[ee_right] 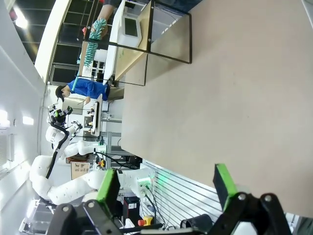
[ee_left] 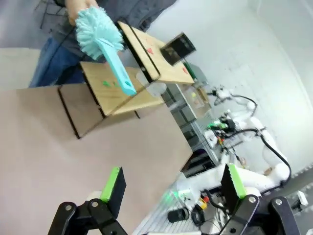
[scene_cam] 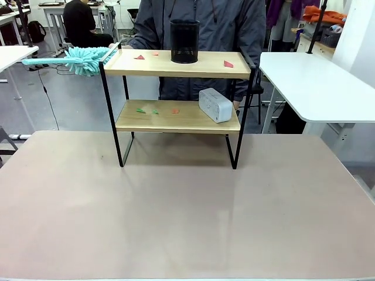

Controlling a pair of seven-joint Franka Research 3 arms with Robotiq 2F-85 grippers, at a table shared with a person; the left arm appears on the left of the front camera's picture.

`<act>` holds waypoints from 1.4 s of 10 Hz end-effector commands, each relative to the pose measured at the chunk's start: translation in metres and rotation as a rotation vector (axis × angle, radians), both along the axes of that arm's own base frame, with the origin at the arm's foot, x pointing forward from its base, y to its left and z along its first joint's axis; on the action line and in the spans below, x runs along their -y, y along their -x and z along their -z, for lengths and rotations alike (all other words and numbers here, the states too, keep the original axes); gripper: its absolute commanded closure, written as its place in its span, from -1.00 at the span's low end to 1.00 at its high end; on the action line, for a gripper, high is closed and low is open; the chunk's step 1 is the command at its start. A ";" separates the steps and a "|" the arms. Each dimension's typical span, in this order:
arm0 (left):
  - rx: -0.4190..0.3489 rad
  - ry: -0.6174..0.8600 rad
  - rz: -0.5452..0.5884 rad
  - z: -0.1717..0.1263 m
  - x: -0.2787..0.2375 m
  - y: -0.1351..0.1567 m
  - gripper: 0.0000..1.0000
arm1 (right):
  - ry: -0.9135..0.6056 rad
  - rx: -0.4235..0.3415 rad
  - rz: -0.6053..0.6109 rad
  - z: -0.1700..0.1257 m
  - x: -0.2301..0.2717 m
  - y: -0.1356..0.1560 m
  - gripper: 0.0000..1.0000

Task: Clean the shelf.
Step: Pick up the Duster from the human.

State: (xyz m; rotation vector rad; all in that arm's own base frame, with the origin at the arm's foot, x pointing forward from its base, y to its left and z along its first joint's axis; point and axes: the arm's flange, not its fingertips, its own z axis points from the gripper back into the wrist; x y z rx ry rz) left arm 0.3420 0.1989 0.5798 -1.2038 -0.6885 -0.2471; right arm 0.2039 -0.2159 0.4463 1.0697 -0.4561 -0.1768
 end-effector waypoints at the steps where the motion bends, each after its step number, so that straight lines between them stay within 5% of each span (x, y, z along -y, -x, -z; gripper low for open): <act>1: -0.273 0.087 0.231 0.008 0.016 -0.013 -1.00 | 0.001 0.029 -0.011 -0.003 0.002 -0.001 -1.00; 3: -0.684 0.238 0.439 0.006 0.019 -0.065 -1.00 | 0.001 0.029 -0.011 -0.003 0.002 -0.001 -1.00; 5: -0.778 0.279 0.346 0.006 0.020 -0.121 -1.00 | 0.001 0.029 -0.011 -0.003 0.002 -0.001 -1.00; 10: -1.031 0.225 0.361 0.050 0.029 -0.226 -1.00 | 0.001 0.029 -0.011 -0.003 0.002 -0.001 -1.00; 14: -0.992 0.202 0.411 0.050 0.057 -0.239 -1.00 | 0.001 0.029 -0.011 -0.003 0.002 -0.001 -1.00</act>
